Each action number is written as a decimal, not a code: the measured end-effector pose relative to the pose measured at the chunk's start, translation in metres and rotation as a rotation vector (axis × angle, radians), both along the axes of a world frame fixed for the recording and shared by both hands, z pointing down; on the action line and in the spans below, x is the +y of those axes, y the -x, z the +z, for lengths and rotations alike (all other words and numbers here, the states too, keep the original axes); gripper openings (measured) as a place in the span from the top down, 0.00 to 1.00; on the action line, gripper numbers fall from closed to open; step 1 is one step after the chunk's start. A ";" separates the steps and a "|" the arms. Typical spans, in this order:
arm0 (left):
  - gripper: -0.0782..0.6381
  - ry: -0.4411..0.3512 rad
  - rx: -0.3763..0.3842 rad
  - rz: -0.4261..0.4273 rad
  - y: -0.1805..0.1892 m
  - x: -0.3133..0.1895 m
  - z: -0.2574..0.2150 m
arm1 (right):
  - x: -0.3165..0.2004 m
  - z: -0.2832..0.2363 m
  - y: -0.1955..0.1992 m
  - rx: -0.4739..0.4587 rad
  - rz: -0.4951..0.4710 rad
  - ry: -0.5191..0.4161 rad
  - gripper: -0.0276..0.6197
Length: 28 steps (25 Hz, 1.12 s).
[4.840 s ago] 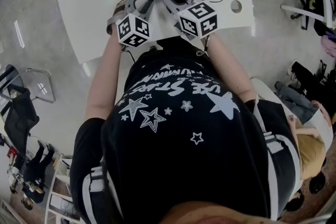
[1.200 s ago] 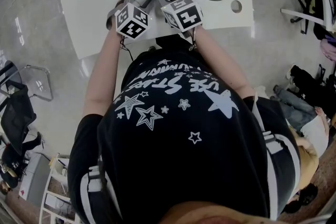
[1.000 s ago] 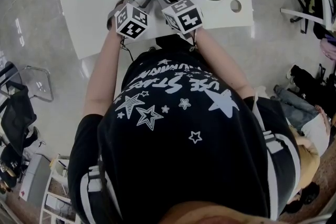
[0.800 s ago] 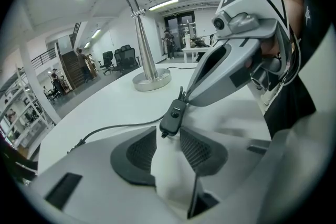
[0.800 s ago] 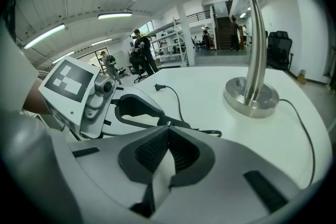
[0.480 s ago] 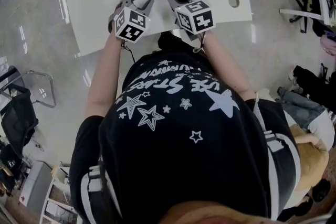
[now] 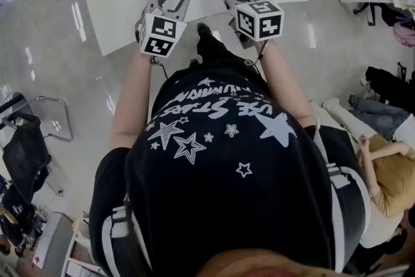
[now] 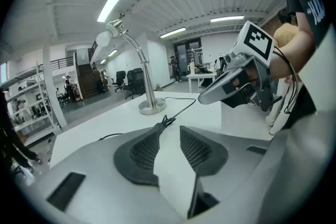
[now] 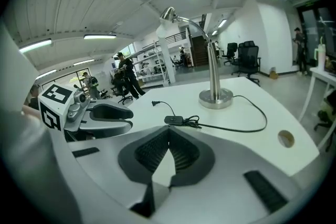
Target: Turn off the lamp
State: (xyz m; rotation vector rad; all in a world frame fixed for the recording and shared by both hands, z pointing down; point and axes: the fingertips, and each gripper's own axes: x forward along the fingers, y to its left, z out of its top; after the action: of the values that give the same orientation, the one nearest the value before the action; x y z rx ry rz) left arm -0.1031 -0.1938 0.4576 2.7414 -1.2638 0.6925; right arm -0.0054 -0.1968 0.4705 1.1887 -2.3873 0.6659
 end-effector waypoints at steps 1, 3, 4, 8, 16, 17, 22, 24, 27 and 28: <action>0.70 -0.015 0.009 0.008 -0.002 0.006 -0.004 | 0.008 -0.002 -0.004 0.000 0.014 -0.005 0.95; 0.70 -0.035 0.041 0.024 -0.012 0.020 -0.012 | 0.025 -0.006 -0.016 0.005 0.040 -0.012 0.95; 0.70 -0.040 0.058 0.032 -0.017 0.026 -0.016 | 0.033 -0.006 -0.021 0.008 0.053 -0.014 0.95; 0.71 -0.045 0.099 0.068 -0.032 0.052 -0.024 | 0.059 -0.009 -0.041 0.014 0.094 -0.009 0.95; 0.71 -0.042 0.160 0.046 -0.034 0.074 -0.037 | 0.069 -0.018 -0.048 -0.013 0.078 -0.033 0.95; 0.71 -0.040 0.167 0.043 -0.033 0.077 -0.038 | 0.069 -0.019 -0.046 -0.017 0.072 -0.038 0.95; 0.75 -0.054 0.179 -0.019 -0.032 0.088 -0.043 | 0.080 -0.034 -0.038 -0.033 -0.003 -0.072 0.95; 0.79 -0.066 0.176 -0.047 -0.037 0.094 -0.047 | 0.092 -0.038 -0.040 -0.045 -0.037 -0.077 0.95; 0.83 -0.091 0.171 -0.068 -0.049 0.105 -0.059 | 0.109 -0.041 -0.049 -0.058 -0.067 -0.082 0.95; 0.84 -0.096 0.173 -0.073 -0.052 0.110 -0.062 | 0.114 -0.041 -0.052 -0.061 -0.072 -0.083 0.95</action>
State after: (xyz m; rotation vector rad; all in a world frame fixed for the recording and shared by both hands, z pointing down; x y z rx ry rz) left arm -0.0513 -0.0841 0.3951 2.7417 -1.3828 0.3892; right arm 0.0466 -0.0827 0.4293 1.1245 -2.5176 0.5942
